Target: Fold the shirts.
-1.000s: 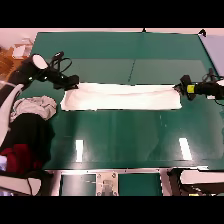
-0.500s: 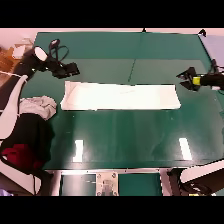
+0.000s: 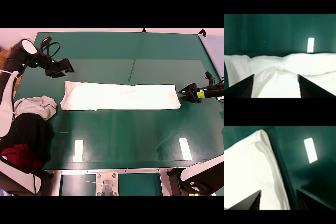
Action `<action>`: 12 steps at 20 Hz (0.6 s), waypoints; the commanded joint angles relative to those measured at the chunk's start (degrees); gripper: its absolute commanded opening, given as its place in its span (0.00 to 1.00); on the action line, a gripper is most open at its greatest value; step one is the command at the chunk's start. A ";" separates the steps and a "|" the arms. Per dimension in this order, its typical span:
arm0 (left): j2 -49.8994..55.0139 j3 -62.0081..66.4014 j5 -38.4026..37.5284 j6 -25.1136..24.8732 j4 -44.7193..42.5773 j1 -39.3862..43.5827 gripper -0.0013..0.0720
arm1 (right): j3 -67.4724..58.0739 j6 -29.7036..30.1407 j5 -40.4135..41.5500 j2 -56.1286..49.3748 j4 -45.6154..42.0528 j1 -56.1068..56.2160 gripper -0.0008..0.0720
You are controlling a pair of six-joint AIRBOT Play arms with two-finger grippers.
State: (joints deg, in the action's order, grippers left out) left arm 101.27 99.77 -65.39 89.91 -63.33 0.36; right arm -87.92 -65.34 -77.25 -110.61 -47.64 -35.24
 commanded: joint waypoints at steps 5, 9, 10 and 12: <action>0.15 0.17 -1.01 -2.51 5.51 2.14 0.71 | -1.84 5.18 -1.88 -5.84 2.86 4.20 0.20; 1.01 0.09 3.91 -4.66 5.53 7.82 0.13 | -8.17 4.22 -7.74 -5.03 2.89 4.02 0.03; 1.60 0.09 5.68 -4.63 6.19 9.75 0.05 | -10.16 3.37 -9.57 -4.24 2.86 4.02 0.03; 3.98 0.11 7.93 -4.70 9.51 13.99 0.05 | -14.23 1.68 -12.85 -1.77 2.91 4.07 0.03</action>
State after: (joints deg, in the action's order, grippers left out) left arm 103.26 99.90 -61.41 85.86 -56.86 9.61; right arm -97.41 -61.56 -84.49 -114.41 -46.30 -31.33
